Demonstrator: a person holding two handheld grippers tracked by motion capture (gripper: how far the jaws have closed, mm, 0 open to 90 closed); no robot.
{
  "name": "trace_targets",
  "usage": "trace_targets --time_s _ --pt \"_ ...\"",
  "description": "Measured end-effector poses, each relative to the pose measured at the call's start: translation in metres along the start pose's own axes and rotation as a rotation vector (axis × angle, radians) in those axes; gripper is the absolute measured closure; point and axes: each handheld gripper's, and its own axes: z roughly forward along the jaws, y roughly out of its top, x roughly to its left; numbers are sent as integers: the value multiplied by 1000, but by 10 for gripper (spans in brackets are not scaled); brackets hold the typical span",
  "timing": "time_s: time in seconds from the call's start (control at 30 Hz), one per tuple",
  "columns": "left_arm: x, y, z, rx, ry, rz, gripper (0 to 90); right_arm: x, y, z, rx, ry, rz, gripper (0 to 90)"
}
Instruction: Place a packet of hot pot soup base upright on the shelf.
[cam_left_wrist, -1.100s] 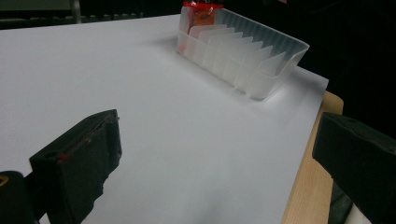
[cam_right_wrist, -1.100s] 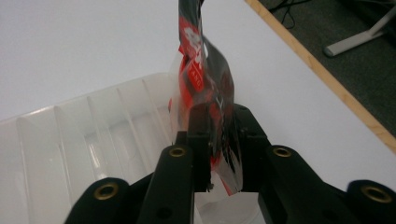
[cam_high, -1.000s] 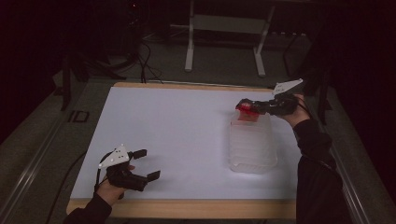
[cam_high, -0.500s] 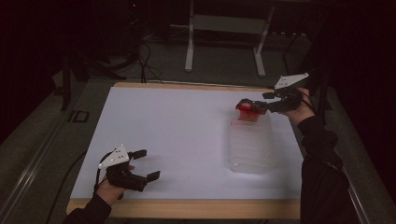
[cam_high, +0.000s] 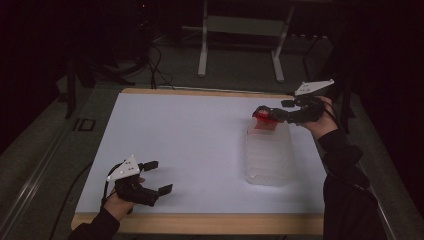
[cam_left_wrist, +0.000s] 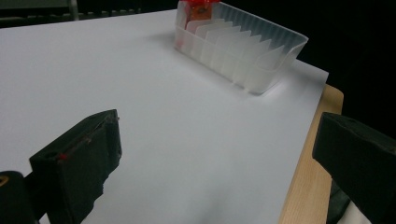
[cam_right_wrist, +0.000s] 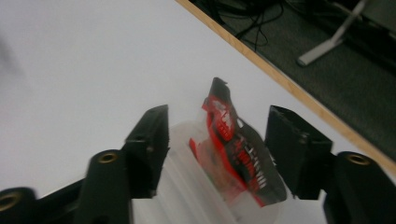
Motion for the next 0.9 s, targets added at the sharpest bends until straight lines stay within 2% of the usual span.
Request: trace_targets --time_s 0.07,0.1,0.17,0.23,0.33,0.4,0.47,0.63,0.73,0.9 --pt "0 0 0 -1 -3 -3 13 3 -1 0 -6 6 40 362" --pt "-1 0 0 -1 -4 -4 13 5 -2 -1 -12 0 44 355" --pt "-1 0 0 -2 -7 -6 13 9 -4 -3 -39 13 79 325" --pt "0 0 1 0 -5 -9 13 14 -5 -4 -52 12 84 280" --pt "0 0 1 2 -3 -8 13 19 -7 -6 -57 -2 82 271" --pt "0 0 1 1 -4 -9 13 26 -8 -6 -66 7 103 237" --pt "0 0 1 -1 -5 -8 13 31 -9 -6 -68 11 108 229" --pt "-1 0 2 8 -6 -2 13 42 -11 -6 -95 37 117 131" --pt "-1 0 2 10 -6 -2 12 50 -13 -6 -106 56 110 124" --pt "-2 -1 3 13 -7 4 12 67 -17 -4 -98 46 78 123"
